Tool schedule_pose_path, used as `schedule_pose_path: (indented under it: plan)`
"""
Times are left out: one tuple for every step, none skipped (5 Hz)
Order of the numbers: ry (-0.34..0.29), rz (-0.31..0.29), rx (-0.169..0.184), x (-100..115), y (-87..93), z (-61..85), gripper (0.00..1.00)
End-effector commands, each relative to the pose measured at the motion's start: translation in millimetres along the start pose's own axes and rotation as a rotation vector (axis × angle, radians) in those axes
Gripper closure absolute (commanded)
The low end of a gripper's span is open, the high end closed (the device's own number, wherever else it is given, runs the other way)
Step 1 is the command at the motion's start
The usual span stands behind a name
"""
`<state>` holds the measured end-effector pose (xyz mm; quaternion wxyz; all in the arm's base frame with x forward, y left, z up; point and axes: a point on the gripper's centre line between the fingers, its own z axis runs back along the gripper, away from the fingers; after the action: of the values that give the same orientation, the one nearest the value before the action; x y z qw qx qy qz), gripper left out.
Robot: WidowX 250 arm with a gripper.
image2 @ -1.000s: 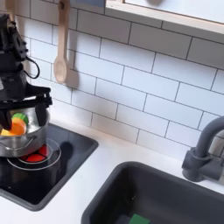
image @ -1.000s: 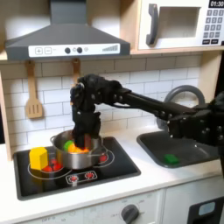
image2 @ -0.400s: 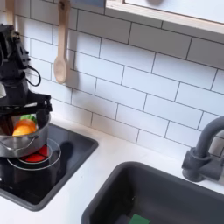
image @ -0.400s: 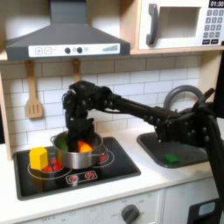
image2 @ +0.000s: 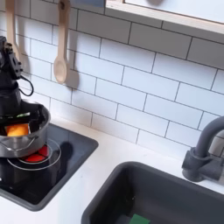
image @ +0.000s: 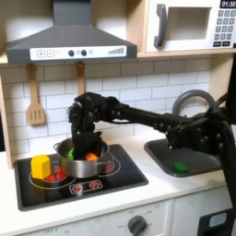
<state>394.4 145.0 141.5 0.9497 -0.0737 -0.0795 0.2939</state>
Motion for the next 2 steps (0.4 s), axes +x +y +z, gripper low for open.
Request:
schedule_pose_path:
  plan:
    - [0.009,-0.042,-0.015,-30.1,-27.0,-1.8,0.00]
    - [0.006,-0.065,-0.018,-41.2,-37.6,-1.1,0.00]
